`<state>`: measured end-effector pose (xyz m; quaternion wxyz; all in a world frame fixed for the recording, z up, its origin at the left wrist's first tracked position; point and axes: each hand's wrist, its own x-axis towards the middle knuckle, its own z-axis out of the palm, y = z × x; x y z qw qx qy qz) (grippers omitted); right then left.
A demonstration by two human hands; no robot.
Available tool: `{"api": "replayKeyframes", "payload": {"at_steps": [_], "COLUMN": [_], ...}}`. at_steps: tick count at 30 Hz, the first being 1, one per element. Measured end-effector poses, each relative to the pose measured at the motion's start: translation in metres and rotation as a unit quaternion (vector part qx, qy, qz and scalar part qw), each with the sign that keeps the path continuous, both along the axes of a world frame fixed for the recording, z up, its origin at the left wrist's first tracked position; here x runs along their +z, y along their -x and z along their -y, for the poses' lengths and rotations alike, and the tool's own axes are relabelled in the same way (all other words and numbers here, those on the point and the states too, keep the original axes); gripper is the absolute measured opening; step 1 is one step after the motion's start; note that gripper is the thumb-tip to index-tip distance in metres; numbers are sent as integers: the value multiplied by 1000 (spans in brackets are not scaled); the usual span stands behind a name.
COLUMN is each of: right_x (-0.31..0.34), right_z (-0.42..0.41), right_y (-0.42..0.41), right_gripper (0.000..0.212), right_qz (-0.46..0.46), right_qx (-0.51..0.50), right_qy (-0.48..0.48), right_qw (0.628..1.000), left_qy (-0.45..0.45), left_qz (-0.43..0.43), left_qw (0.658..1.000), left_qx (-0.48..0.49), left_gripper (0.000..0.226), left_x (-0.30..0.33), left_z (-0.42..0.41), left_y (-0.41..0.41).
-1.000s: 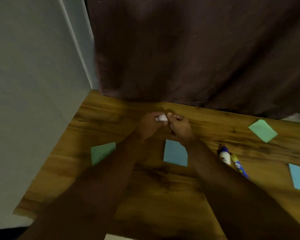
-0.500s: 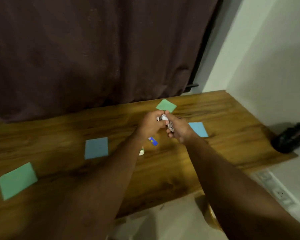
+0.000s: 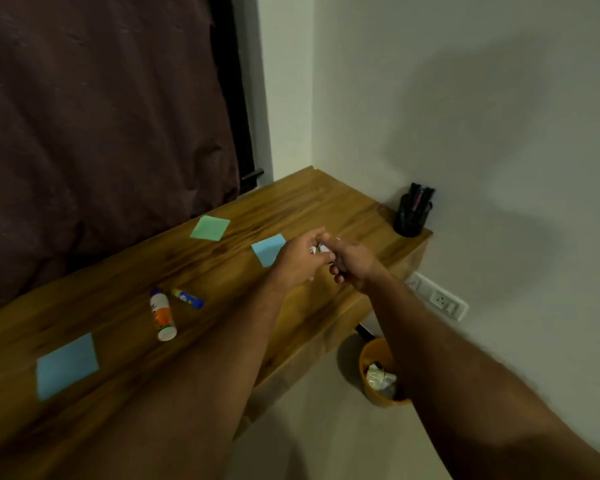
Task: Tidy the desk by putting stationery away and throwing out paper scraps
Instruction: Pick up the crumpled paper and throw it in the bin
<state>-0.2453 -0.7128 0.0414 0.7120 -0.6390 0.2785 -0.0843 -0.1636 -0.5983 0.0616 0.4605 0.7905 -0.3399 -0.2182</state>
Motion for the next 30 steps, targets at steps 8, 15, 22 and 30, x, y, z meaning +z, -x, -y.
{"api": "replayKeyframes", "payload": {"at_steps": [8,15,22,30], "right_x": [-15,-45,-75,-110], "right_z": [35,42,58,96], "right_y": [72,128,157,160], "right_gripper": [43,47,55,39], "right_qz": [-53,-93,-128,-173], "right_qx": [-107,-158,-163,-128], "right_qy": [28,12,-7,-33], "right_qw": [992,983,978,976], "left_qy": [-24,-50,-87,-135], "left_qz": [13,-34,-92,-148], "left_qw": [994,978,972,964], "left_qx": [-109,-199,-195,-174], "left_gripper": [49,45,51,52], "left_x": [-22,-59,-95,-136], "left_z": [47,72,88,122], "left_y": [43,81,96,103]}}
